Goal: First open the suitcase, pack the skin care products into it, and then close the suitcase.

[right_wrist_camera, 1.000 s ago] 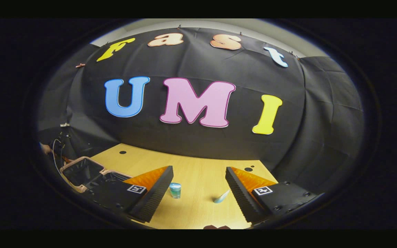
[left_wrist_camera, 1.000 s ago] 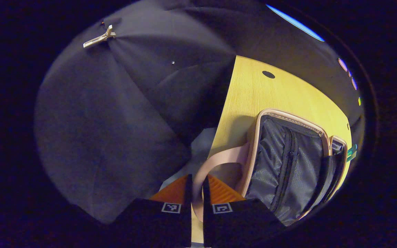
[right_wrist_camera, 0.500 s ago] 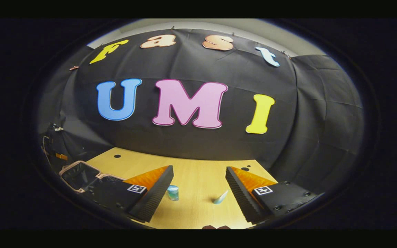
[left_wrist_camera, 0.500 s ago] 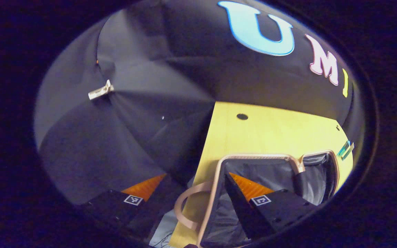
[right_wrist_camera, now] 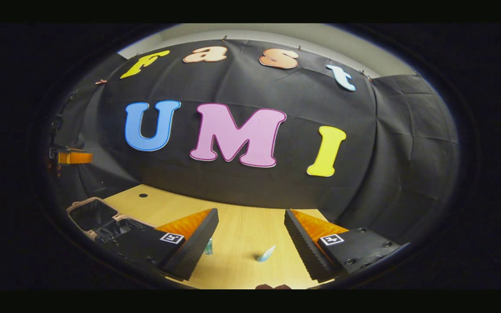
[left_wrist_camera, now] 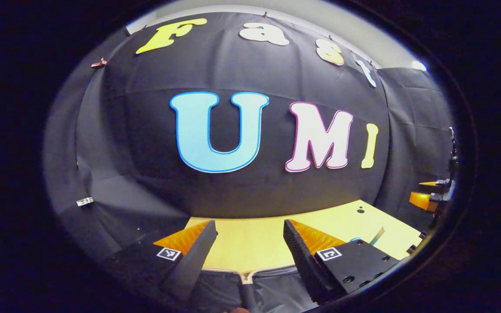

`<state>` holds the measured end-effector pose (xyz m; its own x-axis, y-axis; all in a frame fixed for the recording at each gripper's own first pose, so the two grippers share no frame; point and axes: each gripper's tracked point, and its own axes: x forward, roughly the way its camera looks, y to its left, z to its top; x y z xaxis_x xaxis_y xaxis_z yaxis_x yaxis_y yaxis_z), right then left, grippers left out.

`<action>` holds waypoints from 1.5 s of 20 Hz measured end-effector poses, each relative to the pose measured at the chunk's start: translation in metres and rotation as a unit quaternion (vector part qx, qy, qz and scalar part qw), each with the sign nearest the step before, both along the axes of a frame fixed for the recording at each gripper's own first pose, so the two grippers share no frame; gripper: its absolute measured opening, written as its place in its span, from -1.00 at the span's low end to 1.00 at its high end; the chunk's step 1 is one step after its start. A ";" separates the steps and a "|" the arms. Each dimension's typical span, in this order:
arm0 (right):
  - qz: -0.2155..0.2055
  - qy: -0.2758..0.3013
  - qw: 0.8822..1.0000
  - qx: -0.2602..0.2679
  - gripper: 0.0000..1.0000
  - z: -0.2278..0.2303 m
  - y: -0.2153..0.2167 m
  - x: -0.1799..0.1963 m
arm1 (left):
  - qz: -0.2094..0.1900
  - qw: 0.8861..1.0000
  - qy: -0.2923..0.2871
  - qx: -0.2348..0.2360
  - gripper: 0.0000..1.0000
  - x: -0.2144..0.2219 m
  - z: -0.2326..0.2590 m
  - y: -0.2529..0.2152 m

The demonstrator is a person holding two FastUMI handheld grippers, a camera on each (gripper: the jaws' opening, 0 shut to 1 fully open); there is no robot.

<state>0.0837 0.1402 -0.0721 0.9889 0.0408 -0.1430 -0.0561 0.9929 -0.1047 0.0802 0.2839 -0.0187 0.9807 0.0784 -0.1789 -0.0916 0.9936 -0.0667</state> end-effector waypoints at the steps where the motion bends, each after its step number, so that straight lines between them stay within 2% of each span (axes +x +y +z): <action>1: 0.002 -0.002 1.000 -0.003 0.93 0.000 -0.004 0.002 | -0.016 1.000 -0.012 -0.005 0.94 0.006 0.004 -0.031; 2: 0.005 0.004 1.000 -0.004 0.93 -0.008 -0.008 0.004 | -0.038 0.999 -0.009 -0.004 0.93 0.012 -0.001 -0.073; 6: 0.013 0.027 1.000 0.008 0.93 -0.037 -0.026 0.010 | -0.117 0.993 0.012 0.013 0.94 0.033 -0.037 -0.189; 9: 0.032 0.050 0.998 0.007 0.93 -0.066 -0.035 0.019 | -0.138 0.988 0.055 0.033 0.94 0.043 -0.072 -0.250; 12: 0.042 0.064 0.997 0.008 0.93 -0.085 -0.041 0.029 | -0.137 0.986 0.091 0.024 0.95 0.048 -0.107 -0.268; 15: 0.055 0.084 0.995 0.011 0.94 -0.105 -0.046 0.039 | -0.107 0.983 0.150 -0.003 0.95 0.052 -0.160 -0.275; 19: 0.074 0.113 0.991 0.006 0.94 -0.133 -0.051 0.050 | -0.082 0.979 0.189 0.006 0.96 0.078 -0.213 -0.282; 24: 0.091 0.153 0.984 0.014 0.94 -0.166 -0.059 0.063 | -0.078 0.970 0.229 0.007 0.96 0.100 -0.259 -0.286; 30: 0.084 0.198 0.976 0.017 0.94 -0.208 -0.073 0.063 | -0.085 0.961 0.262 -0.012 0.99 0.106 -0.292 -0.296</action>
